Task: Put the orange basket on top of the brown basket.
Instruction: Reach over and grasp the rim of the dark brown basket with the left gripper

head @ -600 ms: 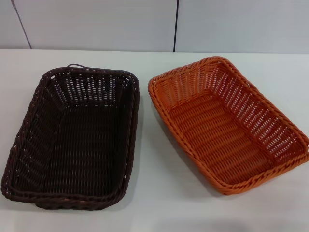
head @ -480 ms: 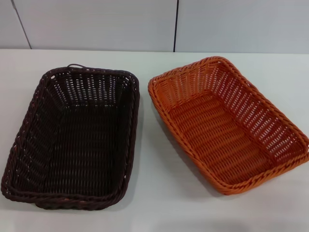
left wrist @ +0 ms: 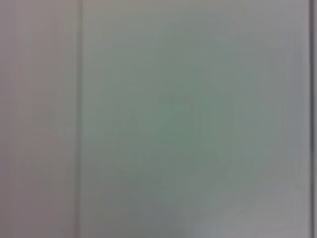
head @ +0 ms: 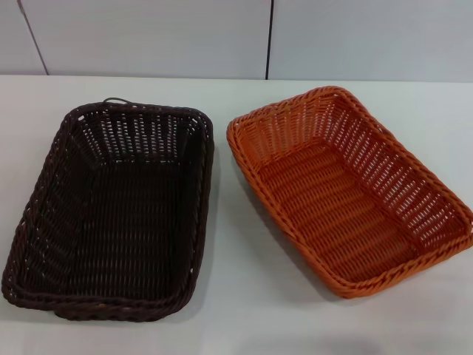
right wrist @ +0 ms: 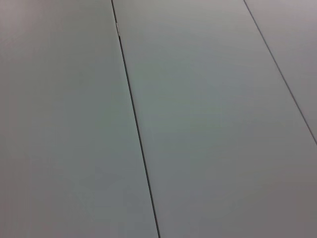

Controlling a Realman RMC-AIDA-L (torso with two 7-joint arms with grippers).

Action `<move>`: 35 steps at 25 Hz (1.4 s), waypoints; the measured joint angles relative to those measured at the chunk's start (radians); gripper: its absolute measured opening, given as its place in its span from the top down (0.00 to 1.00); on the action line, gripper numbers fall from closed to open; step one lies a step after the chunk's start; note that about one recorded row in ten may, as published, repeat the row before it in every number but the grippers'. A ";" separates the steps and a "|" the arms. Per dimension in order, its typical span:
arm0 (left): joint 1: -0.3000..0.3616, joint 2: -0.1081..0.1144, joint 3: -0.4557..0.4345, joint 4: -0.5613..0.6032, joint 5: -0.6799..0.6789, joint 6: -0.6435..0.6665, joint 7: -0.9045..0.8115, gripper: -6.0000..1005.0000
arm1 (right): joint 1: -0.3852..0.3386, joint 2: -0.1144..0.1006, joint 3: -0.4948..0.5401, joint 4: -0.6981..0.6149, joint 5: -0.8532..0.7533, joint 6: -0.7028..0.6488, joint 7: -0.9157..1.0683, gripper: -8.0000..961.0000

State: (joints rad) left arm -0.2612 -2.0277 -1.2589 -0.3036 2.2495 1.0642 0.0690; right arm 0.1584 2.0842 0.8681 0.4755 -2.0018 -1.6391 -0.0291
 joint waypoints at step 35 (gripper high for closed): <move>0.016 -0.032 -0.556 -1.402 0.500 -2.291 0.292 0.20 | 0.011 -0.002 -0.013 -0.054 0.000 0.050 0.052 0.16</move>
State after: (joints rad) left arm -0.2449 -2.0599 -1.8148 -1.7057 2.7496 -1.2269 0.3605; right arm 0.1691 2.0818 0.8556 0.4219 -2.0019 -1.5886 0.0231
